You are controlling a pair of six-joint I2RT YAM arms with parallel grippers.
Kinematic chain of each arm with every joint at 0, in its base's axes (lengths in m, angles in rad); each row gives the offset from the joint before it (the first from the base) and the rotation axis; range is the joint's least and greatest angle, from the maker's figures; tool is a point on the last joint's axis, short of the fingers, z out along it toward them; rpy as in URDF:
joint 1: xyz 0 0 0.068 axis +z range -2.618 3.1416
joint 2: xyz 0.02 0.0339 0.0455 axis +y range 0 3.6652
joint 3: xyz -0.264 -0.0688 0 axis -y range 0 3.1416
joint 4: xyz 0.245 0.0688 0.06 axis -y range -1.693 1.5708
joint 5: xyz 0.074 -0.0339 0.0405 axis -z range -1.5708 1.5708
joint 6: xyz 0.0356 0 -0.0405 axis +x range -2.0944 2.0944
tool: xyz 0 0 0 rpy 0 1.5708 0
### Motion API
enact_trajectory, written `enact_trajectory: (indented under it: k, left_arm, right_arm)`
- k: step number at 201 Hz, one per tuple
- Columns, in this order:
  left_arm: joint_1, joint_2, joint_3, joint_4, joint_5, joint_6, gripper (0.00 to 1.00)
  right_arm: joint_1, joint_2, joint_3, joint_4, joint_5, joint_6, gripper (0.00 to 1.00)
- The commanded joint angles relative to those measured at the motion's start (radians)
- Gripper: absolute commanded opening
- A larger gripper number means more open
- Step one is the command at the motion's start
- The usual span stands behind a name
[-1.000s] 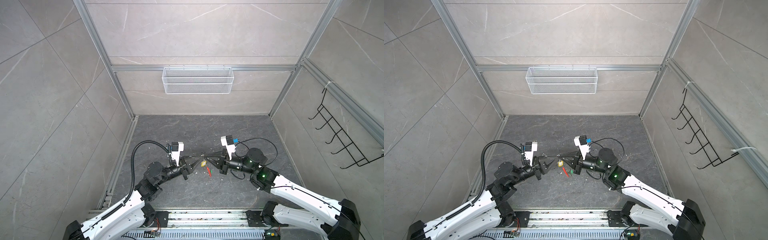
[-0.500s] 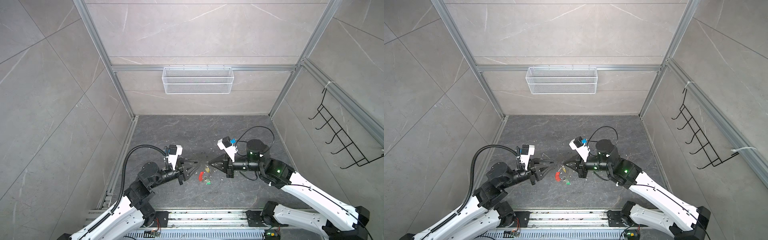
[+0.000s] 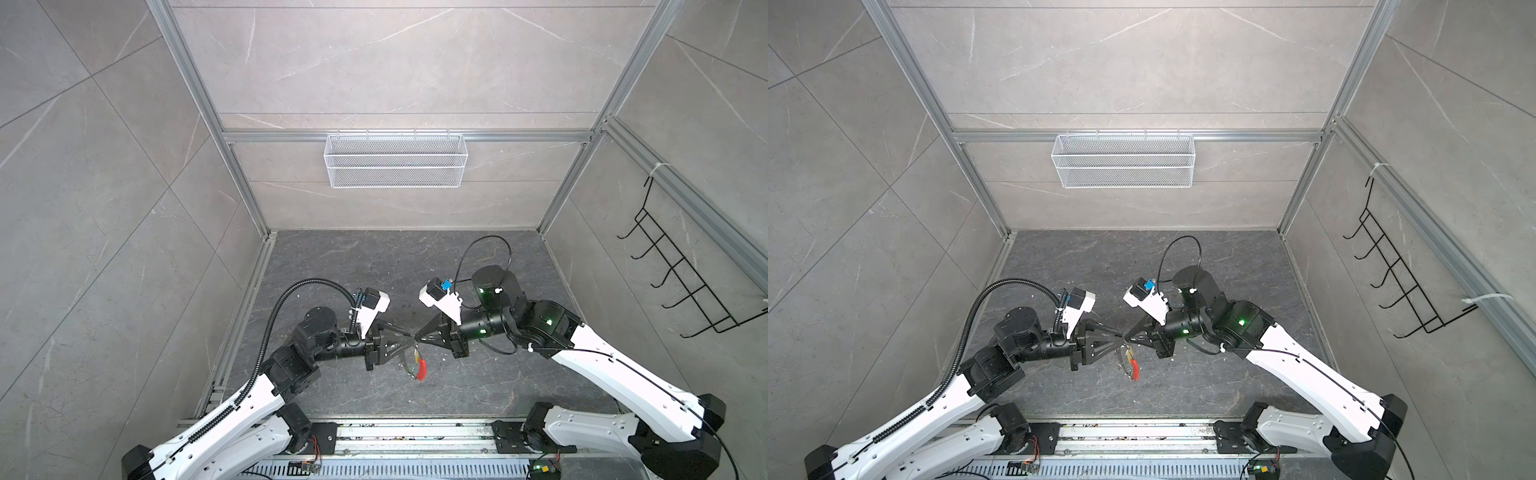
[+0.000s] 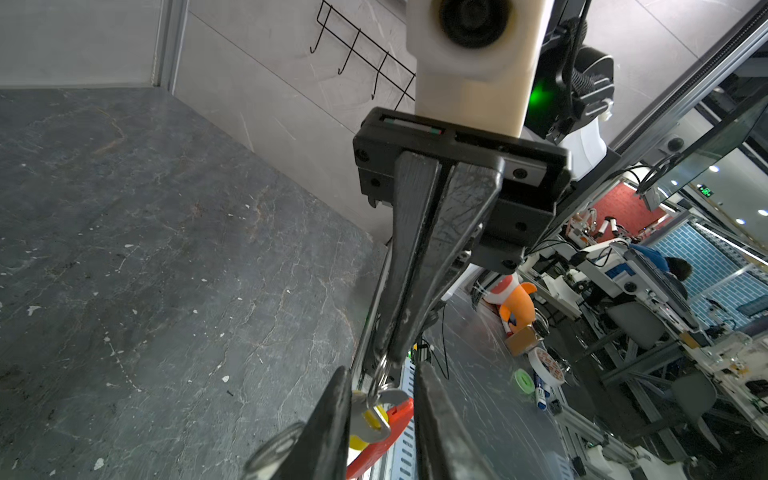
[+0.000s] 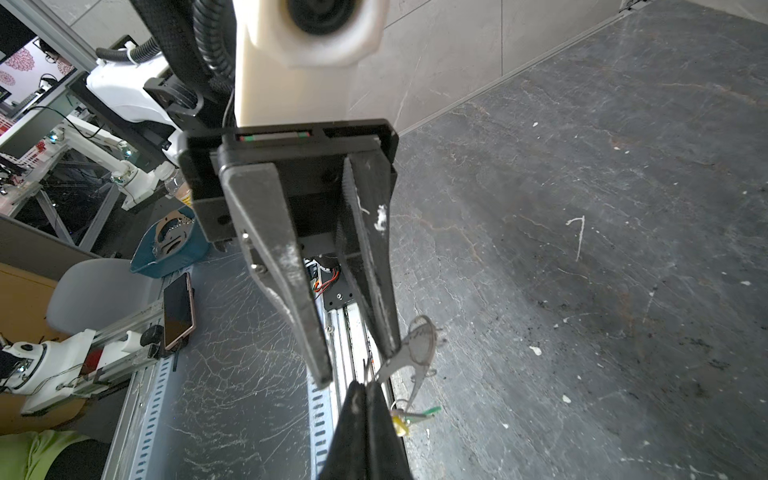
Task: Remove the keys from the keyring
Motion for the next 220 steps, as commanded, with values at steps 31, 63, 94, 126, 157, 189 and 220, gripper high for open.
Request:
enact_trajectory:
  k: [31, 63, 94, 126, 157, 189, 220]
  left_arm:
    - [-0.002, -0.004, 0.028, 0.027, 0.033, 0.027, 0.21]
    - [-0.002, -0.006, 0.015, 0.077, 0.021, 0.01, 0.14]
    - [-0.002, -0.003, -0.001, 0.142, 0.013, -0.016, 0.01]
    - [-0.001, -0.012, -0.02, 0.181, -0.012, -0.031, 0.0]
    - [-0.003, -0.059, -0.065, 0.245, -0.103, -0.06, 0.0]
    - [-0.003, -0.106, -0.113, 0.335, -0.213, -0.102, 0.0]
    - [-0.003, -0.115, -0.145, 0.43, -0.278, -0.15, 0.0]
  right_arm:
    - [-0.001, 0.013, 0.049, -0.006, -0.022, -0.017, 0.0]
    - [0.0, 0.025, 0.044, 0.015, -0.032, -0.004, 0.0]
    - [0.0, 0.027, 0.037, 0.042, -0.042, 0.017, 0.0]
    - [0.0, 0.005, 0.013, 0.098, -0.023, 0.064, 0.01]
    - [0.0, -0.069, -0.051, 0.229, 0.039, 0.145, 0.31]
    - [-0.001, -0.164, -0.161, 0.44, 0.09, 0.255, 0.44]
    - [0.0, -0.197, -0.258, 0.617, 0.118, 0.331, 0.46]
